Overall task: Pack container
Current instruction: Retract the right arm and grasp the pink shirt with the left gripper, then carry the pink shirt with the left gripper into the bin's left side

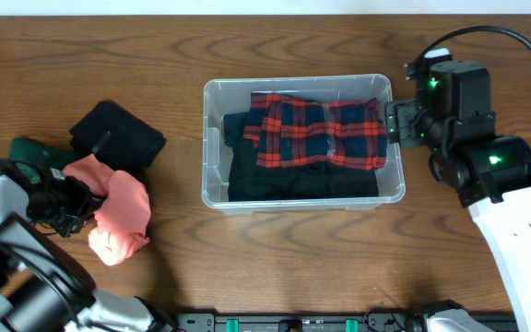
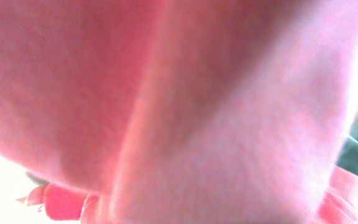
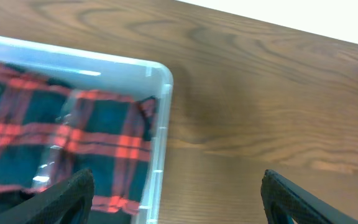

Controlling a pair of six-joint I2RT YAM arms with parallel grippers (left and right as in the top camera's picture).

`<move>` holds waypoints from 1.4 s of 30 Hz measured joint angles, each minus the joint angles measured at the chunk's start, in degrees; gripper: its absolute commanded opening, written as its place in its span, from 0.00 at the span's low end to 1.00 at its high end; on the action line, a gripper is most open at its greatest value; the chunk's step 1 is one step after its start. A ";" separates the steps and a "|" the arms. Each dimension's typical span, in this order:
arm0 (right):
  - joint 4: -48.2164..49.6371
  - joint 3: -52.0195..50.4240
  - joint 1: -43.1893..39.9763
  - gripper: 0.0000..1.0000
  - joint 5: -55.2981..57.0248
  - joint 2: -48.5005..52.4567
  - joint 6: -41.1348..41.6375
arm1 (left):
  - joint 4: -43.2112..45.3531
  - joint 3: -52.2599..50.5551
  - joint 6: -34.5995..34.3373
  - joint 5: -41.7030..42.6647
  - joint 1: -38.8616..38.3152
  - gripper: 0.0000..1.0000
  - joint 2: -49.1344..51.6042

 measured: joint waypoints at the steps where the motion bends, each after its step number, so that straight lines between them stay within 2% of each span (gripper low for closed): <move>1: 0.02 0.00 -0.61 0.85 0.09 0.00 0.35 | -0.72 0.00 0.22 0.57 -0.26 0.06 -2.40; 4: 0.28 0.00 -3.76 0.85 0.50 -0.13 1.57 | -2.27 0.31 0.59 1.90 -2.67 0.06 -11.39; 8: 0.22 0.00 -8.04 0.85 0.81 -0.72 2.60 | -2.01 2.43 0.66 2.91 -10.40 0.06 -23.80; 12: 0.02 0.00 -11.72 0.85 0.87 -1.22 3.30 | 1.55 4.66 0.09 3.39 -23.78 0.06 -32.26; 15: -0.52 0.00 -13.05 0.85 0.92 -1.33 3.56 | 6.54 6.49 -1.99 3.58 -34.12 0.06 -34.58; 20: -1.16 0.00 -13.22 0.85 0.83 -1.36 3.98 | 16.96 7.54 -7.54 2.05 -50.93 0.06 -32.57; 24: -1.42 0.00 -13.25 0.85 0.81 -1.40 4.17 | 22.53 7.58 -10.99 0.90 -60.98 0.06 -26.49; 27: -1.44 0.00 -13.25 0.85 0.83 -1.40 4.20 | 20.70 7.58 -12.11 0.70 -63.34 0.06 -21.86; 33: -1.68 0.00 -13.25 0.85 0.81 -1.40 4.20 | 11.52 7.56 -11.96 -0.13 -63.45 0.06 -12.39; 34: -1.70 0.00 -13.25 0.85 0.83 -1.40 4.20 | 10.51 7.56 -11.85 -0.28 -63.45 0.08 -11.41; 35: -1.73 0.00 -13.25 0.85 0.81 -1.40 4.20 | 9.86 7.56 -11.80 -0.37 -63.39 0.30 -10.54; 37: -1.75 0.00 -13.25 0.84 0.81 -1.40 4.20 | 9.62 7.56 -11.50 -0.61 -63.21 0.66 -9.44; 38: -1.75 0.00 -13.25 0.84 0.81 -1.40 4.20 | 9.55 7.56 -11.37 -0.79 -63.04 0.76 -9.11; 41: -1.77 0.00 -13.25 0.84 0.81 -1.40 4.20 | 8.79 7.58 -11.19 -1.77 -61.94 0.89 -8.98; 42: -1.79 0.00 -13.25 0.84 0.81 -1.40 4.20 | 8.26 7.69 -10.99 -2.23 -61.48 0.96 -9.01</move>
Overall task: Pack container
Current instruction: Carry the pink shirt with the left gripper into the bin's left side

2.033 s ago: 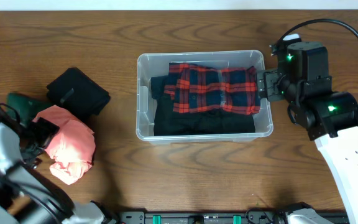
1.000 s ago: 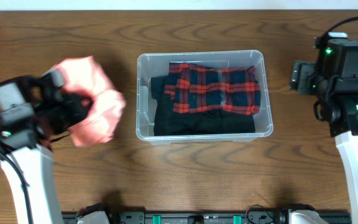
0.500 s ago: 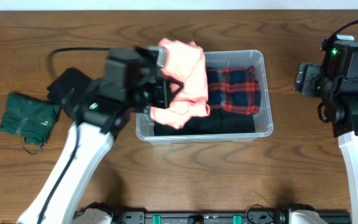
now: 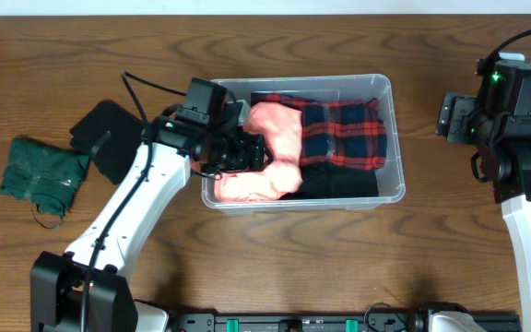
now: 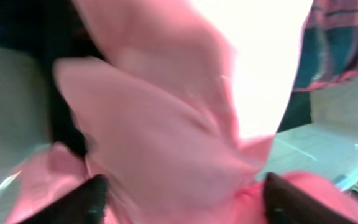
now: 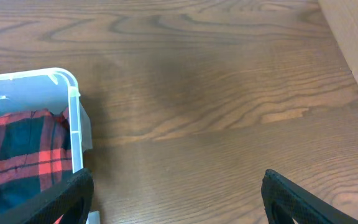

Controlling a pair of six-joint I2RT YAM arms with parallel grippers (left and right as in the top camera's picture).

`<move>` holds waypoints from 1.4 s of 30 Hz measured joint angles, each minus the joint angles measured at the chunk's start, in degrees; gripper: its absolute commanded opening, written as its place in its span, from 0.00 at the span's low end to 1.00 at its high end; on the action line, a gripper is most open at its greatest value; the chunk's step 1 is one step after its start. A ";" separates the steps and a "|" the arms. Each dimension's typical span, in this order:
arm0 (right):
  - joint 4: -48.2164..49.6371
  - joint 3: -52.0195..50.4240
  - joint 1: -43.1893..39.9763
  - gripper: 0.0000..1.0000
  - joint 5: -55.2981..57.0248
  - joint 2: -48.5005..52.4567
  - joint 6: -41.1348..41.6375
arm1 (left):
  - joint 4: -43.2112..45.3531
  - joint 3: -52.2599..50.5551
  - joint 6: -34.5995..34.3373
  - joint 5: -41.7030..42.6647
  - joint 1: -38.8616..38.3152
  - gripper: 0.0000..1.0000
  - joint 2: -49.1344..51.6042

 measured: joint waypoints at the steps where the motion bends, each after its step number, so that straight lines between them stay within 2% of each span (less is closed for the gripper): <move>1: 0.00 0.00 0.00 0.84 0.00 0.00 0.00 | -1.01 0.33 0.42 -0.52 0.57 1.00 0.00; 7: -0.04 0.00 0.00 0.84 0.00 0.00 0.00 | -5.09 6.69 3.13 -6.93 2.16 0.98 -2.14; 11: -0.04 0.00 0.00 0.84 -0.61 0.00 0.00 | -3.56 10.75 5.20 -8.92 1.55 0.98 -6.32; 14: -0.02 0.00 0.00 0.84 -0.90 0.00 0.00 | -1.86 11.58 9.18 -7.63 -0.83 0.97 -7.98; 15: -0.02 0.00 0.00 0.84 -1.01 0.00 0.00 | -1.53 11.63 10.49 -7.08 -2.01 0.82 -7.96; 18: -0.02 0.00 0.00 0.84 -1.14 0.00 0.00 | -0.92 11.61 14.53 -5.79 -6.23 0.31 -6.43; 20: -0.02 0.00 0.00 0.84 -1.27 0.00 0.00 | -0.52 11.61 16.22 -4.96 -8.98 0.15 -4.24; 25: 0.00 0.00 0.00 0.84 -1.36 0.00 0.00 | 0.61 11.61 18.45 -4.48 -11.58 0.13 1.70; 35: 0.00 0.00 0.00 0.84 -1.51 0.00 0.00 | 4.04 11.61 18.99 -2.40 -11.80 0.13 15.26; 42: -0.02 0.00 0.00 0.84 -1.49 0.00 0.00 | 0.35 11.82 16.55 -10.34 -10.75 0.13 16.83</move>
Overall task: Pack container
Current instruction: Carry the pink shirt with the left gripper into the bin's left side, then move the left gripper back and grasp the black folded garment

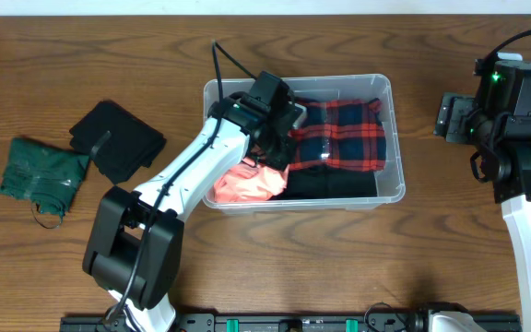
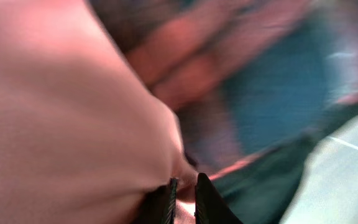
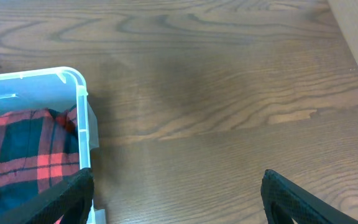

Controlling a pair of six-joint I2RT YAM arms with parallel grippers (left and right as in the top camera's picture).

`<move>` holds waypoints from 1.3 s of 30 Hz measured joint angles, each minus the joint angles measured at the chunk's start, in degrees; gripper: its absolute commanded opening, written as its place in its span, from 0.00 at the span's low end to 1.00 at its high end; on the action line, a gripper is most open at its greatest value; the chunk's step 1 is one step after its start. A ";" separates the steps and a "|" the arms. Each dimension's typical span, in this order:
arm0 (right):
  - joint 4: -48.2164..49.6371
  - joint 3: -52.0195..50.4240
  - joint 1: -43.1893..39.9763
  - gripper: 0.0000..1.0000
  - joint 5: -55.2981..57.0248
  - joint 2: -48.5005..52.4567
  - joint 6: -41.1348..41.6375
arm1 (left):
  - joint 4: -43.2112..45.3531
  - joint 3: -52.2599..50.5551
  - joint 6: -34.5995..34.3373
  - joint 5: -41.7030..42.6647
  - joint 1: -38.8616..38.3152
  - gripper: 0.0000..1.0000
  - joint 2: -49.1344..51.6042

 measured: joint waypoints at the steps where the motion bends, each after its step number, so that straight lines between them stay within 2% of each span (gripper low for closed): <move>1: 0.02 0.00 0.00 0.84 0.00 0.00 0.00 | -0.28 0.00 -1.01 -1.49 0.50 0.13 0.00; 8: 0.02 0.00 0.00 0.84 0.00 0.00 0.00 | -0.42 0.00 -6.78 -7.10 4.74 0.17 0.02; 16: 0.00 0.00 0.00 0.84 0.00 0.00 0.00 | -1.92 0.09 -6.95 -8.79 4.68 0.61 -0.68; 17: 0.00 0.00 0.00 0.84 -0.02 0.00 0.00 | -2.89 0.11 -6.54 -9.22 4.72 0.72 -1.60; 18: 0.00 0.00 0.00 0.84 0.00 0.00 0.00 | -3.85 0.11 -6.12 -9.57 4.74 0.93 -2.71; 19: 0.00 0.00 0.00 0.84 -0.02 0.00 0.00 | -4.87 0.11 -6.08 -9.88 4.83 0.98 -4.63; 25: 0.00 0.00 0.00 0.84 -0.02 0.00 0.00 | -6.82 0.85 -5.14 -13.77 9.11 0.98 -21.09; 30: 0.00 0.00 0.00 0.84 -0.02 0.00 0.00 | -8.46 2.75 -5.51 -15.98 22.86 0.98 -31.17; 34: 0.02 0.00 0.00 0.84 -0.02 0.00 0.00 | -8.74 2.01 -6.51 -12.57 37.09 0.98 -29.66; 39: 0.00 0.00 0.00 0.84 0.00 0.00 0.02 | -8.17 -1.03 -6.99 -3.80 49.94 0.98 -19.98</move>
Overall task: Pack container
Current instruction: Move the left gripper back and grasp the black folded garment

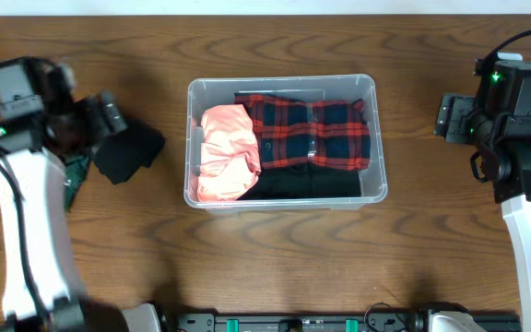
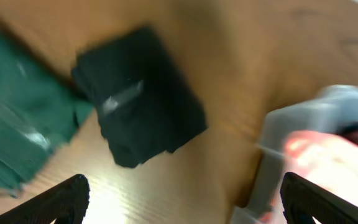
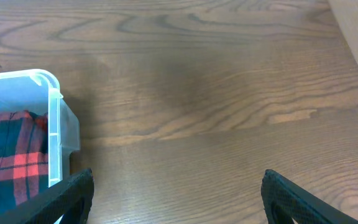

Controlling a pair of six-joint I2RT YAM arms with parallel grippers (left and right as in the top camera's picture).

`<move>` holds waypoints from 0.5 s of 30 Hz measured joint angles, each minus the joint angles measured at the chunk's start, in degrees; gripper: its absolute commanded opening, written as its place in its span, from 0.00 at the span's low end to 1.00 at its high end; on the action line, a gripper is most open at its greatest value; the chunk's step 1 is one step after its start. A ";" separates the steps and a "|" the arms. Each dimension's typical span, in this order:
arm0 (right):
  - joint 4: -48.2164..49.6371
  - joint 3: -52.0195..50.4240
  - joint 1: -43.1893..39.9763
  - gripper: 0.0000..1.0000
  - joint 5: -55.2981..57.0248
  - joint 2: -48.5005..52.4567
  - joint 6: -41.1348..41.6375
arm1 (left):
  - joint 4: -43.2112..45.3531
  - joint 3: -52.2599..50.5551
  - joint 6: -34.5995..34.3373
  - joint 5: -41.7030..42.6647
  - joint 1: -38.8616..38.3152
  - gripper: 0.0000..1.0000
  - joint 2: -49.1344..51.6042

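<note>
A clear plastic container (image 1: 284, 80) stands mid-table. Inside it a pink garment (image 1: 224, 152) lies at the left end, beside a red-and-navy plaid shirt (image 1: 313, 134) that rests on black clothing (image 1: 307, 184). On the table to its left lie a folded black cloth (image 1: 129, 149) and a green cloth (image 1: 74, 177), partly under my left arm. My left gripper (image 1: 111, 115) hovers open over the black cloth (image 2: 138, 93), holding nothing, and this view is blurred. My right gripper (image 3: 179, 199) is open and empty over bare wood, right of the container corner (image 3: 51, 124).
The green cloth (image 2: 17, 124) and the container's left corner (image 2: 291, 130) flank the black cloth in the left wrist view. The brown wooden table (image 1: 265, 267) runs on in front of the container. A pale surface borders the table at the far right.
My left gripper, shut on the pink garment inside the container before, is now open above the black cloth at the left. The pink garment stays in the container, which has shifted slightly left.
First my left gripper was at the pink garment on the table at the left, and the right gripper stood by the container's right end. Then the pink garment hung over the container's left side, with the right arm farther right. Then the left gripper was low inside; now the garment lies released there.
</note>
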 measured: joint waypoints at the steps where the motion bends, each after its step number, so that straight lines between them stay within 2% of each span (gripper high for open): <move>1: 0.00 0.00 0.00 0.84 -0.02 0.00 -0.02 | 0.17 -0.50 -0.11 1.55 1.88 0.98 2.95; 8: -0.42 0.00 0.00 0.84 -0.02 0.00 0.00 | 4.42 -1.11 -0.17 7.37 7.28 0.98 19.30; 15: -0.68 0.00 0.00 0.84 -0.02 0.00 0.00 | 10.21 -1.16 -0.26 9.42 7.93 0.98 26.18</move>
